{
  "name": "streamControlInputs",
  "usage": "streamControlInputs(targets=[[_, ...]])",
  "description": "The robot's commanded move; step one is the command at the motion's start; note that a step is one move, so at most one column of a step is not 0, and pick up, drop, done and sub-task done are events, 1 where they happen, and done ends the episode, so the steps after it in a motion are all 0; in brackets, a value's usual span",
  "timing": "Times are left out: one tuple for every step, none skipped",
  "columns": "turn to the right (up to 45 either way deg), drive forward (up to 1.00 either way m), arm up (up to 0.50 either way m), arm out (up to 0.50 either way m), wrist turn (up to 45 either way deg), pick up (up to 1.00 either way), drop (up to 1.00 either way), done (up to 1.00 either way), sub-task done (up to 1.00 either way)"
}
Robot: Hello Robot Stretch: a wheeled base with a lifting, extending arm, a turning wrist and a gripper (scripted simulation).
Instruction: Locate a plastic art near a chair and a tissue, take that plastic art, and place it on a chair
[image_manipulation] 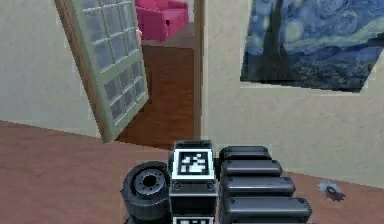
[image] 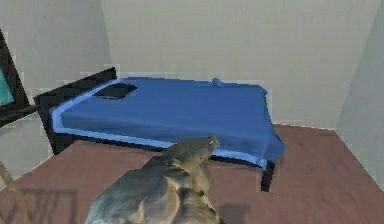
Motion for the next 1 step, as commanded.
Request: streamControlInputs(targets=[[0.0, 0.15, 0.0, 0.0, 0.0, 0.0, 0.0, 0.0, 0.0]])
